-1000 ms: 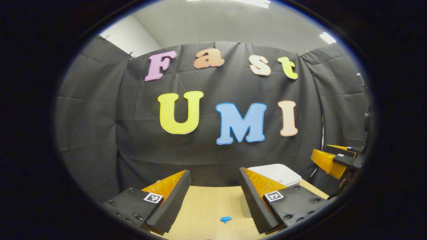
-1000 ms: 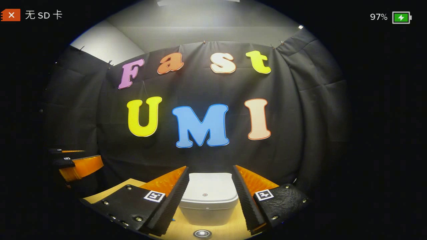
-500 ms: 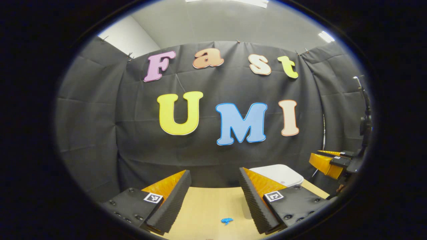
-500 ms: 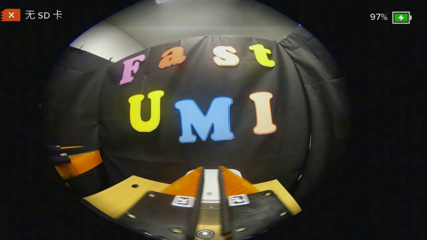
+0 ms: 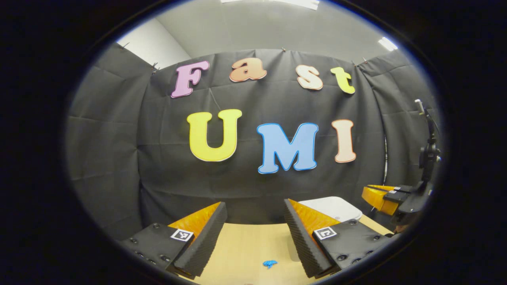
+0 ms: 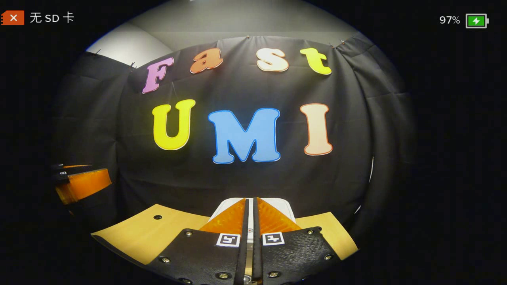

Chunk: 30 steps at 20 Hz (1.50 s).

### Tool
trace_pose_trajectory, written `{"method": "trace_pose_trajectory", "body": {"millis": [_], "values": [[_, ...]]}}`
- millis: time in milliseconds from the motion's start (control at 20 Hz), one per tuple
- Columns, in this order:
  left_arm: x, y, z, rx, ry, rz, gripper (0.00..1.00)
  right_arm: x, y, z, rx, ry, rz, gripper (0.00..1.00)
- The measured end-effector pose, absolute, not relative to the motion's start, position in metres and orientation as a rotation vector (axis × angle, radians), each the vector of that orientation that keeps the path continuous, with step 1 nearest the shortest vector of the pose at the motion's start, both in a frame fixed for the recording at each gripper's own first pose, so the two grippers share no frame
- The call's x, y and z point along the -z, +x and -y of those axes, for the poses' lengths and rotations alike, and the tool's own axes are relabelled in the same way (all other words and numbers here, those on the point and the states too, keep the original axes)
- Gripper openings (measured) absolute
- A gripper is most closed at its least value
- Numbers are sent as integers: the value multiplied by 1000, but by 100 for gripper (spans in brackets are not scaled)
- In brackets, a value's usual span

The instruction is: Press the lid of the desktop garbage bin to open it, pick up the crumpled paper on the desktop and throw it into the bin, then pick up the pop can on the desktop and drop it into the bin, and finally close the garbage bin lid.

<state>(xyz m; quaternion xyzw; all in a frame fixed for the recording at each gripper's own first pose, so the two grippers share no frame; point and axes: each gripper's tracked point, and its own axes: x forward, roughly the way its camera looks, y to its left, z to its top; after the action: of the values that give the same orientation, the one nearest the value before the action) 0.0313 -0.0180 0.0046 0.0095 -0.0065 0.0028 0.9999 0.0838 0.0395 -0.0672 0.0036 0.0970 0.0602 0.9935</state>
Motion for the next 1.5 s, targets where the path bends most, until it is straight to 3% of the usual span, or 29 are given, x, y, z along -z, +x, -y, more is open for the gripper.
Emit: {"method": "trace_pose_trajectory", "body": {"millis": [300,900,1500], "values": [[-4,32,17,-9,21,14,95,117,108,-46,-149,-8,-331,6],[0,30,-4,-50,9,7,94,173,128,-45,-134,7,-456,7],[6,34,-7,-47,-20,-2,94,179,127,-47,-130,38,-451,7]]}}
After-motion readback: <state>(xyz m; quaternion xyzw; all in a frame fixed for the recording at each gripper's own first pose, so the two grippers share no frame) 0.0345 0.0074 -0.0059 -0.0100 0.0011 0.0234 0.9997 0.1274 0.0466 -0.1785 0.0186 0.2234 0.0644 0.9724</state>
